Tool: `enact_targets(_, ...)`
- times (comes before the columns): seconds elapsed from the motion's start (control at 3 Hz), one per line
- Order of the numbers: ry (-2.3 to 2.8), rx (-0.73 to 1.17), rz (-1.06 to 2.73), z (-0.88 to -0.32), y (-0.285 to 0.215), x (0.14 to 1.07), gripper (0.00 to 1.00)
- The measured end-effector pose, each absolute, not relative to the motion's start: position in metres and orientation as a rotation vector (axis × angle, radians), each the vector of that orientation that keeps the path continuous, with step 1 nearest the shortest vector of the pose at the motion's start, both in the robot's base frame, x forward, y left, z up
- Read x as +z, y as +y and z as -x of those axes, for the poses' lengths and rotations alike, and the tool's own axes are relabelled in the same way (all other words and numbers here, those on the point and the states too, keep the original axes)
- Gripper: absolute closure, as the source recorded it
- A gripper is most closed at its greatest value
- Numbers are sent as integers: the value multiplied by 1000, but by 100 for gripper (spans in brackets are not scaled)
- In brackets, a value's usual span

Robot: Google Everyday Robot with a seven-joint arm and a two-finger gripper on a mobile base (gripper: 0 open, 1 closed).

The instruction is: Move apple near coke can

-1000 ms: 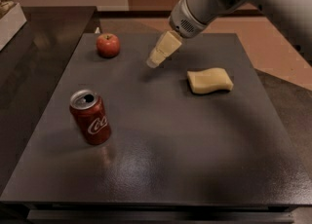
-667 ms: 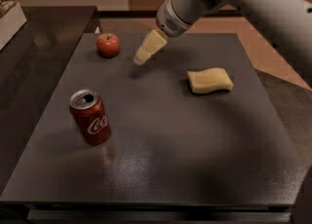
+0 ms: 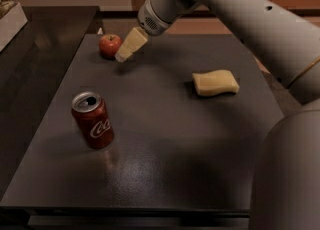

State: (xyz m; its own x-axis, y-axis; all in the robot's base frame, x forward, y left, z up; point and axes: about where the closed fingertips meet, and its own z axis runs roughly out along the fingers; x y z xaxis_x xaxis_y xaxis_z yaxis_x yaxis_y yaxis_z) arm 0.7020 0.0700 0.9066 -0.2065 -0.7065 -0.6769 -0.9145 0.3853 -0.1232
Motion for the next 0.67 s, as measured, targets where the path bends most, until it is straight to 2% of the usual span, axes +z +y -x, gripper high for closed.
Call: enact_targets(0.67,1983,433,1380,-722,115,891,0)
